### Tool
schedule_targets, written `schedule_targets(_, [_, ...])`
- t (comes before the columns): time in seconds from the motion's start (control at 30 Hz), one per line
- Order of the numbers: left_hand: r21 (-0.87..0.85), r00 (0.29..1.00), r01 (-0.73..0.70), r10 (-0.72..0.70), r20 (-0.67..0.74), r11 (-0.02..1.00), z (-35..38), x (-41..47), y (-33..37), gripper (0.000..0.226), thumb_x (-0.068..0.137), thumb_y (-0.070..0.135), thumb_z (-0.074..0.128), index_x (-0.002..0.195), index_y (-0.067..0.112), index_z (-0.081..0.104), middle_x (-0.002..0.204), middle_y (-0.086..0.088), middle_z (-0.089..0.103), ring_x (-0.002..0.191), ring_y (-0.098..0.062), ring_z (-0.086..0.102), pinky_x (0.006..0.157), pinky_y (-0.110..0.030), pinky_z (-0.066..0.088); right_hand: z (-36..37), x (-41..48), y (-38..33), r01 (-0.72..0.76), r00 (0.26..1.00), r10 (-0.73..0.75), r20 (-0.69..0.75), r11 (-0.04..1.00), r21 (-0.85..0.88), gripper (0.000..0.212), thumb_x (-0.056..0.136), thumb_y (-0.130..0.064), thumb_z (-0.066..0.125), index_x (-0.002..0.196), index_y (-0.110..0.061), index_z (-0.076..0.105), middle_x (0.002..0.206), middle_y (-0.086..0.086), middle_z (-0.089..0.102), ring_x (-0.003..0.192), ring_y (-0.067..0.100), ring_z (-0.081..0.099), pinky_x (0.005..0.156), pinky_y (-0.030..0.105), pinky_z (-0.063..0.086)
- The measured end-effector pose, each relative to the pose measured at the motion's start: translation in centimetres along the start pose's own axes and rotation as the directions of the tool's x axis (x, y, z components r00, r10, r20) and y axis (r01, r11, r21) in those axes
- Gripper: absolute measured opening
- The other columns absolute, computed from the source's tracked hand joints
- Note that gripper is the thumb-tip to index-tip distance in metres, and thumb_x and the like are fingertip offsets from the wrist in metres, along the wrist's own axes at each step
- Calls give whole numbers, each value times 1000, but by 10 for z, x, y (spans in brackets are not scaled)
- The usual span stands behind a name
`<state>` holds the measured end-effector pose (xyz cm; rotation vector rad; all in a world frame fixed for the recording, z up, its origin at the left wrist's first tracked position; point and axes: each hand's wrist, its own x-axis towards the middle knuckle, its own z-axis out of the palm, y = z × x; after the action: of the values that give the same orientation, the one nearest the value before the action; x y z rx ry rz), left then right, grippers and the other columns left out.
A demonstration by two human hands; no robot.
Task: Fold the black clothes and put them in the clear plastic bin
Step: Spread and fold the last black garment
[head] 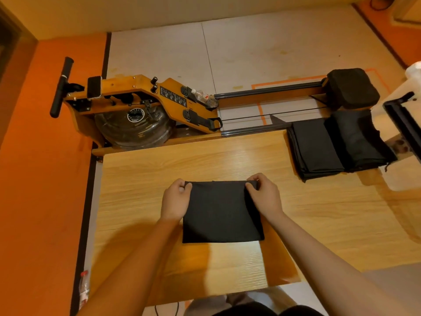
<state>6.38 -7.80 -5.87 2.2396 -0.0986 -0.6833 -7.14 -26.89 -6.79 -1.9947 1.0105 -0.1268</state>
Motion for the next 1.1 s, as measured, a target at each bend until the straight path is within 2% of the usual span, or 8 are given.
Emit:
schedule_targets(0.2, [466,958,-75,194,-213,882,3,-15,5,36,99,40,45,125,15,48,114,-3,60,106,-23,57,80,-36,47,-2,-14,-10,253,925,-327,-194,910,-329,32,92,-19,59,123,-12,56,117,5,58,113,20,49,90,35,46])
schedule_targets(0.3, [488,912,-247,370,-175,837,31,-45,-6,53,99,39,37,142,7,41,145,-11,46,134,-27,41,111,-41,33,12,-27,-3,596,781,-617,98,689,-411,39,94,-19,50,131,-12,55,138,8,52,132,25,41,109,40,32])
schedule_targets(0.4, [530,916,-332,400,-14,780,67,-76,-24,59,99,37,24,150,8,24,156,-12,27,145,-24,22,120,-40,17,34,-35,22,760,644,-655,396,486,-433,48,96,-25,38,143,-17,46,152,5,39,144,23,26,116,40,19])
schedule_targets(0.6, [694,922,-359,352,160,624,68,-70,-36,62,102,42,10,149,6,28,156,-13,28,147,-24,19,115,-41,13,39,-45,30,618,777,-522,351,533,-578,50,101,-36,28,149,-25,33,157,0,30,147,17,16,117,39,13])
schedule_targets(0.73, [673,674,-706,505,540,221,22,-28,-35,65,94,39,21,154,17,7,162,-4,7,149,-17,-2,118,-36,-4,65,-102,15,341,936,-327,133,741,-579,60,91,-42,33,144,-15,43,151,10,40,141,23,31,113,41,31])
schedule_targets(0.8, [691,607,-716,579,544,101,1,-14,-23,67,94,34,31,155,18,10,162,-2,5,149,-17,-3,120,-37,-4,63,-112,2,333,937,-331,111,751,-571,62,87,-41,35,140,-14,49,146,10,46,134,25,44,104,37,41])
schedule_targets(0.97, [713,823,-486,539,178,506,39,-57,-17,59,101,32,26,153,14,2,161,-3,-2,149,-17,-4,122,-36,-4,46,-61,-3,596,787,-553,274,566,-570,54,97,-34,32,146,-13,40,153,5,37,144,22,29,116,38,22])
schedule_targets(1.1, [710,891,-404,425,161,576,55,-77,-54,63,102,44,16,151,6,25,159,-10,22,148,-22,17,118,-39,10,40,-40,24,631,769,-508,388,513,-581,56,100,-44,26,148,-17,36,155,3,33,146,19,21,114,41,19])
